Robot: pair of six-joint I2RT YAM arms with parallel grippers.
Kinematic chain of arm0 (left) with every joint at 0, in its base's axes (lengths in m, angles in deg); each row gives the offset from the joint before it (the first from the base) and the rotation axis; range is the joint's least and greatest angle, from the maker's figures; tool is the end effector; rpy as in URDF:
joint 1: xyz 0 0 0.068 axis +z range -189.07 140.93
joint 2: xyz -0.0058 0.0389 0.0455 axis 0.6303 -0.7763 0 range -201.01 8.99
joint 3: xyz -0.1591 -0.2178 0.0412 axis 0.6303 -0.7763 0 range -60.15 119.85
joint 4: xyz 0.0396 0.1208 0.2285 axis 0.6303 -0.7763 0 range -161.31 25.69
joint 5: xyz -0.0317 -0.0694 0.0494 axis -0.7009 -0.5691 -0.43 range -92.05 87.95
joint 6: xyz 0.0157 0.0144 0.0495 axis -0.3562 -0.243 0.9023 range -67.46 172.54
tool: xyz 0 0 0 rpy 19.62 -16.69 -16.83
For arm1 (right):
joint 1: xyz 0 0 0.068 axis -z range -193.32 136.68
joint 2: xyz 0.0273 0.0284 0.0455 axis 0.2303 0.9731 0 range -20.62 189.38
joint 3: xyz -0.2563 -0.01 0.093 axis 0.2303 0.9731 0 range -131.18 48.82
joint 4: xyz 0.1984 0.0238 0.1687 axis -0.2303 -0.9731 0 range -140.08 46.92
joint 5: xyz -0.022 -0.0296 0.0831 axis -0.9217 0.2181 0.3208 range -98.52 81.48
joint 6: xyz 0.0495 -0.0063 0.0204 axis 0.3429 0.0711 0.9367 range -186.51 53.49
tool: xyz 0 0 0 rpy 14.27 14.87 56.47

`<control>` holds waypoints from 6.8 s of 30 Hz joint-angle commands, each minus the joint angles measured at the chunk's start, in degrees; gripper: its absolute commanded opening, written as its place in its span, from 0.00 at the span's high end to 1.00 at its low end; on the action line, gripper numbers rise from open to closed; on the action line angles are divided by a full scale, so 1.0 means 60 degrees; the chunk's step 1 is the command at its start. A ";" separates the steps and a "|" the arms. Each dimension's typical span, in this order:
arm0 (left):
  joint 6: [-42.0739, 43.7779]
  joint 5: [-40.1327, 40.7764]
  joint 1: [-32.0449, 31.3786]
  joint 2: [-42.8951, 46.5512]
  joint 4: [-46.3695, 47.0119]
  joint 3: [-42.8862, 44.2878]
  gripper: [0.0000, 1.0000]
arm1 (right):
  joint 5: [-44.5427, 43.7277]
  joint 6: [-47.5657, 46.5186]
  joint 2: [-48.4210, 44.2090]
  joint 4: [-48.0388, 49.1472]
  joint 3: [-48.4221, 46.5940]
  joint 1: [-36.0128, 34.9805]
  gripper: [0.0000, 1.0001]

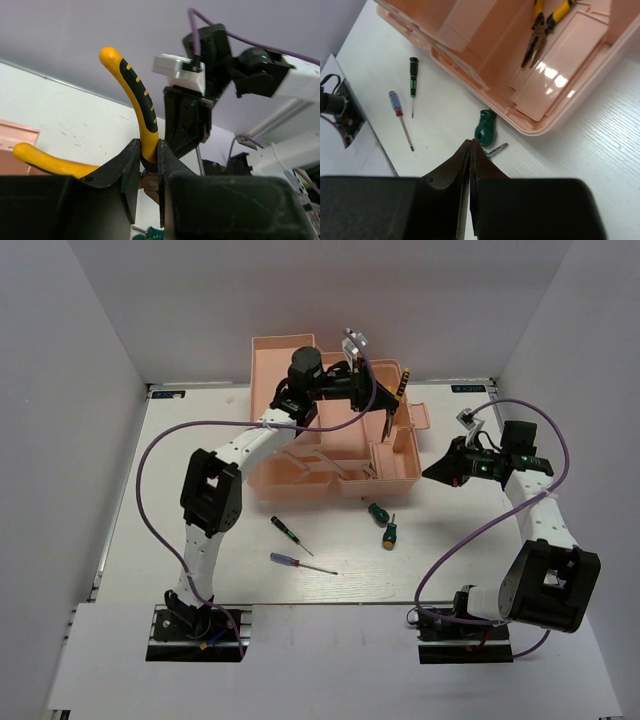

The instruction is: Sort the tools into containers

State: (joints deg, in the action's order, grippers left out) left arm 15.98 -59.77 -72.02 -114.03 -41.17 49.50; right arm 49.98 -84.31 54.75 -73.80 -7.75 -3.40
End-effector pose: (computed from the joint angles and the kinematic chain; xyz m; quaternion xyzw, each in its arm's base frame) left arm 0.4097 -0.3014 0.3524 0.3512 0.5757 -0.6373 0.3730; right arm 0.2661 -0.0155 0.2764 -0.2250 0.8050 0.3728 0.4029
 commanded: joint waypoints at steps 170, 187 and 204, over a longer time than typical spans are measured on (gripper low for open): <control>-0.4672 1.2884 -0.4923 0.2503 -0.4615 -0.6762 0.18 | -0.8051 0.4036 -0.0856 0.3332 -0.0928 -0.4393 0.40; -0.5362 1.3706 -0.5099 0.1023 -0.7150 -0.4476 0.30 | -0.7362 0.4681 -0.1561 0.3494 0.0098 -0.3308 0.40; -0.5626 1.3794 -0.5187 -0.0121 -0.9203 -0.2864 0.39 | -0.6791 0.5062 -0.1795 0.3553 0.0362 -0.2751 0.40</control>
State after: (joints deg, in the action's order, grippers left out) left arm -16.91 23.42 -102.97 -113.60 -93.28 30.98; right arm 8.01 -54.87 45.35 -54.85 -5.70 -20.34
